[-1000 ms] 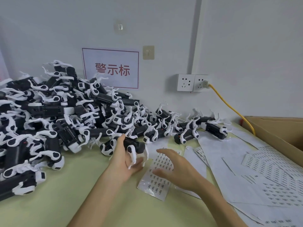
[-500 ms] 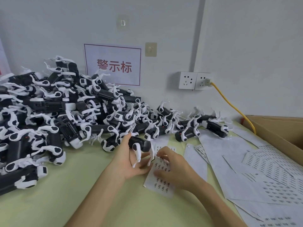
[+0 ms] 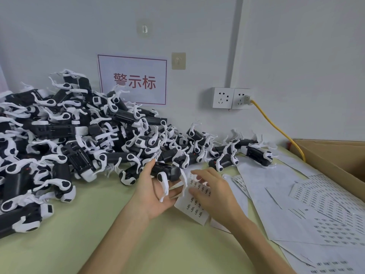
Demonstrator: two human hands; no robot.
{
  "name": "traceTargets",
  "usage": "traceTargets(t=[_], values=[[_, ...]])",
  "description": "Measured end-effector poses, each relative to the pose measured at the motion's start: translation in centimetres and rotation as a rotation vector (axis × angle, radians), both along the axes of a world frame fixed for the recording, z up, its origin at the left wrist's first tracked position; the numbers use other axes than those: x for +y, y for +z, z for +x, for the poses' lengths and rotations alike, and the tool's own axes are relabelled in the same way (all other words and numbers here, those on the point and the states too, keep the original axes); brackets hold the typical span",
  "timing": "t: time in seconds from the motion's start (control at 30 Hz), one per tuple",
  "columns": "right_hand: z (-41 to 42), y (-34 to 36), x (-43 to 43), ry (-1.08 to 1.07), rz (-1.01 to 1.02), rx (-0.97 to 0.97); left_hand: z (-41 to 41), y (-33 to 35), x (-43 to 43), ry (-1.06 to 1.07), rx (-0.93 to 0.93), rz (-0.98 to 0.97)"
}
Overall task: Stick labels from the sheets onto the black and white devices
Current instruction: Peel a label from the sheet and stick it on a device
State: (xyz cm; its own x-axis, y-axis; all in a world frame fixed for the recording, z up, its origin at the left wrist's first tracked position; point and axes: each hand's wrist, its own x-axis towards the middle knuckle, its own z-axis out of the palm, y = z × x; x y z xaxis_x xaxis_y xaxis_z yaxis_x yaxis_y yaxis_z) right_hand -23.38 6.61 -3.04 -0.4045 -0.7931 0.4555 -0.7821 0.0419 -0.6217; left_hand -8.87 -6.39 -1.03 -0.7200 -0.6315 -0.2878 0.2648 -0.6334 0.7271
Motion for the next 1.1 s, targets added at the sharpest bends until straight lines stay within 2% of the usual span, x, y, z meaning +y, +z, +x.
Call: traceTargets(t=[0.23,0.57,0.87,1.0,1.1], values=[[0.5,0.2,0.2,-0.074,0.005,-0.022,-0.4,0.1,1.0,0.067,0.025,-0.179],[0.3,0.4,0.4,-0.089,-0.01,0.091,-0.9,0.4,3.1,0.119,-0.053,-0.322],[0.6,0.6,0.6,0.011,-0.065,0.087,-1.3,0.0,3.4,0.233,-0.054,-0.26],[0.7,0.5,0.6,0.026,-0.101,0.125,-1.2,-0.1,2.8,0.283,0.034,-0.203],[0.7,0.5,0.4,0.024,-0.099,0.091,-1.2,0.0,2.8,0.293,0.029,-0.223]])
